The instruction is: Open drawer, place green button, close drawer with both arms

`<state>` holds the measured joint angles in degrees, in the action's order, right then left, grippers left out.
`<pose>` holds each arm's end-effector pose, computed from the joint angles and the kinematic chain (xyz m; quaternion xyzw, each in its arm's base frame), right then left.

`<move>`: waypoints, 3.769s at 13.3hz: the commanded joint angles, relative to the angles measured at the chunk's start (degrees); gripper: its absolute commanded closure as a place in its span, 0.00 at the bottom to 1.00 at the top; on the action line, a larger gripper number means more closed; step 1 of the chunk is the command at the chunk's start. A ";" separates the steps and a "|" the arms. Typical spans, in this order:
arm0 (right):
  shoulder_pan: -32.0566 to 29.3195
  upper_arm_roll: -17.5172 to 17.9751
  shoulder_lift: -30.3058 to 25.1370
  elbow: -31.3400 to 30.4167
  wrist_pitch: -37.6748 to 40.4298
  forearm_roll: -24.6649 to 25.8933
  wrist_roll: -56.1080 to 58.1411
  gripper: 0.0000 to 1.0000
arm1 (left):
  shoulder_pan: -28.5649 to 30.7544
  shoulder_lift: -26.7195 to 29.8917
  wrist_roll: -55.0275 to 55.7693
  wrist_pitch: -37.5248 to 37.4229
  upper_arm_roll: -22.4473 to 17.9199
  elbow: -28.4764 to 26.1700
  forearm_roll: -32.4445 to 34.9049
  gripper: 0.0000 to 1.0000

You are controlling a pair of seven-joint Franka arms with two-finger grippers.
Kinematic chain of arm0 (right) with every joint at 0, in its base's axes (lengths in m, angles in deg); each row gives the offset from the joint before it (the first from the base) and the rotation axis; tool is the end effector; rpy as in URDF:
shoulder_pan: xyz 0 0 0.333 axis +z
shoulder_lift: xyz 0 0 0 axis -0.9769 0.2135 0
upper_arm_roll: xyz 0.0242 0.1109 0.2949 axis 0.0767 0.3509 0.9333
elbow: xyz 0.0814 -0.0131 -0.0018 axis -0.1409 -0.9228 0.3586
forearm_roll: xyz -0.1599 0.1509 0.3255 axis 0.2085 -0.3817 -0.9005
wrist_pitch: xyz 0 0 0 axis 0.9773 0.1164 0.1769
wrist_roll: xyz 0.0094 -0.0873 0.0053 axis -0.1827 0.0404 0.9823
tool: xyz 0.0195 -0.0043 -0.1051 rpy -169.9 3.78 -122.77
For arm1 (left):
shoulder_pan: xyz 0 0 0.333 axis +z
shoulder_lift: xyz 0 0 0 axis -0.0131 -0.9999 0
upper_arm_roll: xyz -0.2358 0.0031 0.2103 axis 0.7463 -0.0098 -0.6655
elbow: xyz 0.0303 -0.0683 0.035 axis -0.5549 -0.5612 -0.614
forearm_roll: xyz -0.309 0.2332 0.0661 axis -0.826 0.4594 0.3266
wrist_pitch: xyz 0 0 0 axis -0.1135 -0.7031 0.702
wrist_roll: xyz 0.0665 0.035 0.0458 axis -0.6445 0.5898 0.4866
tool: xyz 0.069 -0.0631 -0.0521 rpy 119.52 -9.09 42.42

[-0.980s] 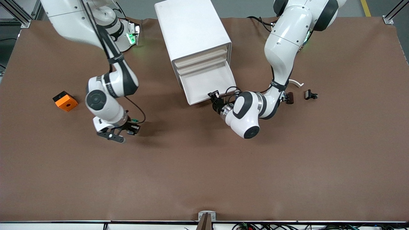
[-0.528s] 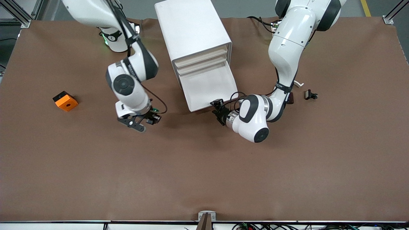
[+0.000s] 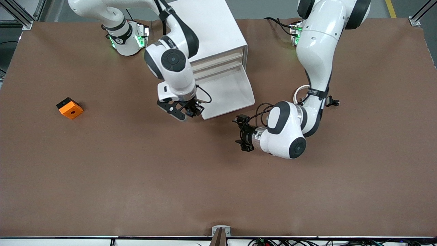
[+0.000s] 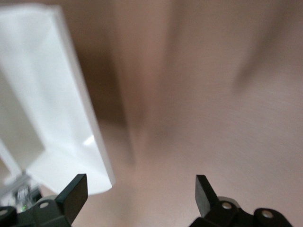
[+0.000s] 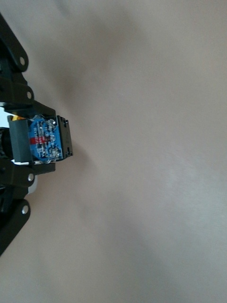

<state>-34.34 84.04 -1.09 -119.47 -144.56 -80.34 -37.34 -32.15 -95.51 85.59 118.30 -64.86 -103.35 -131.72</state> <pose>0.4855 0.4222 0.3584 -0.9498 0.3125 -0.0082 0.0101 0.6351 -0.3734 0.2753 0.6031 0.7348 -0.3104 0.0003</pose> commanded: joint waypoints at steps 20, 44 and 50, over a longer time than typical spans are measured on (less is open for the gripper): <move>9.93 -0.61 16.34 13.40 0.19 0.28 -12.55 0.00 | -0.42 17.69 -60.28 26.77 4.75 -33.64 35.77 0.00; -34.96 -1.92 -1.49 23.86 38.15 4.42 67.51 0.00 | -5.23 13.66 -41.05 21.96 26.11 -35.86 32.34 0.00; -42.26 -1.92 -8.61 23.68 43.69 5.65 77.13 0.00 | -8.15 11.99 -39.63 22.04 26.11 -34.11 32.34 0.00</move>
<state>-74.20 80.94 -6.50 -94.44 -101.54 -75.87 33.48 -39.94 -82.88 45.06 140.77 -38.76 -139.02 -98.75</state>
